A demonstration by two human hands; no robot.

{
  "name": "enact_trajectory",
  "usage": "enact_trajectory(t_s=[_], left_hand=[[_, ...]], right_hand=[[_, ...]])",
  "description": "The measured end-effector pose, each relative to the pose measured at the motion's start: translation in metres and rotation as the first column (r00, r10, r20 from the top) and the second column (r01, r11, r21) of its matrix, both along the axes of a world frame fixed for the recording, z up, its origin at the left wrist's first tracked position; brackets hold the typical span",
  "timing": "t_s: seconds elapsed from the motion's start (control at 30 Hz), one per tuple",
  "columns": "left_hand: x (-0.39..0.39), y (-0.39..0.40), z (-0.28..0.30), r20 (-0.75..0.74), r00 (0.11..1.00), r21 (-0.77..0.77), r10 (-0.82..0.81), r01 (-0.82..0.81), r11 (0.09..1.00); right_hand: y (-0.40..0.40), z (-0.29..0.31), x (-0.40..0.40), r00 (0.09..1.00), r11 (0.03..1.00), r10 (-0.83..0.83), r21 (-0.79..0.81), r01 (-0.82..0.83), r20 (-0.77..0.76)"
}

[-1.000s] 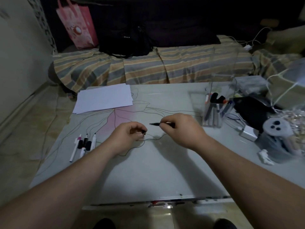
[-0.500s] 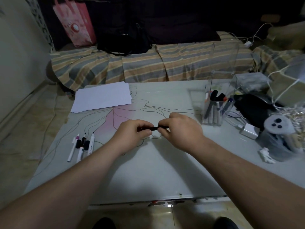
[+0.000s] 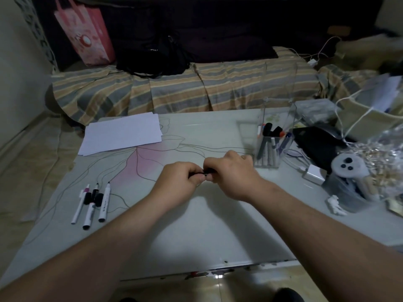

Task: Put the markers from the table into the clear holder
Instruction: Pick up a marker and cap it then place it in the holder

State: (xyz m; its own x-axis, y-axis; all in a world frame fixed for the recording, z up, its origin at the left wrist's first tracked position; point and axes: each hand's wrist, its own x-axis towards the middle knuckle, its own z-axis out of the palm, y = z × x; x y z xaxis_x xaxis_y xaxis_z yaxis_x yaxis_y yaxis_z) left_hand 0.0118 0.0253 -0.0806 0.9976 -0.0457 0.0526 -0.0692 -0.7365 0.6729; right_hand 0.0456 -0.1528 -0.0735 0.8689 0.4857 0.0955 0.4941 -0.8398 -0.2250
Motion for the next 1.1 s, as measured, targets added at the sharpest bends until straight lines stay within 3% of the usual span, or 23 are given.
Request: enact_trajectory(t_s=[0.1, 0.2, 0.23, 0.3, 0.37, 0.47, 0.57, 0.73, 0.9, 1.03, 1.1], left_hand=[[0.003, -0.013, -0.002, -0.044, 0.999, -0.281, 0.008, -0.020, 0.959], [0.012, -0.030, 0.002, -0.005, 1.000, -0.464, 0.012, -0.013, 0.886], [0.012, -0.036, 0.002, 0.005, 1.000, -0.464, 0.007, -0.004, 0.886], [0.011, -0.046, -0.001, 0.003, 1.000, -0.435, -0.027, 0.026, 0.900], [0.008, -0.055, -0.006, -0.010, 0.997, -0.362, -0.078, 0.069, 0.930], [0.006, -0.064, -0.014, -0.011, 0.983, -0.207, -0.182, 0.176, 0.962], [0.003, -0.068, -0.019, -0.025, 0.968, -0.095, -0.250, 0.246, 0.964], [0.002, -0.069, -0.022, -0.060, 0.961, -0.077, -0.271, 0.267, 0.961], [0.002, -0.066, -0.023, -0.056, 0.961, -0.052, -0.270, 0.267, 0.962], [0.003, -0.064, -0.023, -0.070, 0.958, -0.025, -0.279, 0.278, 0.960], [0.004, -0.063, -0.024, -0.069, 0.957, -0.012, -0.283, 0.283, 0.959]], right_hand=[[-0.023, 0.021, 0.010, 0.978, 0.990, 0.061, 0.137, -0.034, -0.198], [-0.058, 0.048, 0.026, 0.984, 0.894, -0.079, 0.424, 0.141, -0.161], [-0.072, 0.056, 0.032, 0.977, 0.812, -0.177, 0.543, 0.215, -0.123], [-0.100, 0.068, 0.042, 0.917, 0.557, -0.373, 0.757, 0.342, -0.139], [-0.123, 0.072, 0.050, 0.845, 0.322, -0.505, 0.871, 0.372, -0.174], [-0.141, 0.068, 0.055, 0.809, 0.169, -0.562, 0.934, 0.316, -0.172], [-0.142, 0.062, 0.057, 0.838, 0.275, -0.536, 0.918, 0.287, -0.101], [-0.135, 0.046, 0.065, 0.845, 0.515, -0.534, 0.801, 0.306, 0.021], [-0.142, 0.039, 0.071, 0.828, 0.609, -0.549, 0.733, 0.302, 0.115], [-0.150, 0.015, 0.074, 0.858, 0.839, -0.458, 0.433, 0.330, 0.234], [-0.154, 0.001, 0.073, 0.836, 0.854, -0.498, 0.299, 0.426, 0.229]])
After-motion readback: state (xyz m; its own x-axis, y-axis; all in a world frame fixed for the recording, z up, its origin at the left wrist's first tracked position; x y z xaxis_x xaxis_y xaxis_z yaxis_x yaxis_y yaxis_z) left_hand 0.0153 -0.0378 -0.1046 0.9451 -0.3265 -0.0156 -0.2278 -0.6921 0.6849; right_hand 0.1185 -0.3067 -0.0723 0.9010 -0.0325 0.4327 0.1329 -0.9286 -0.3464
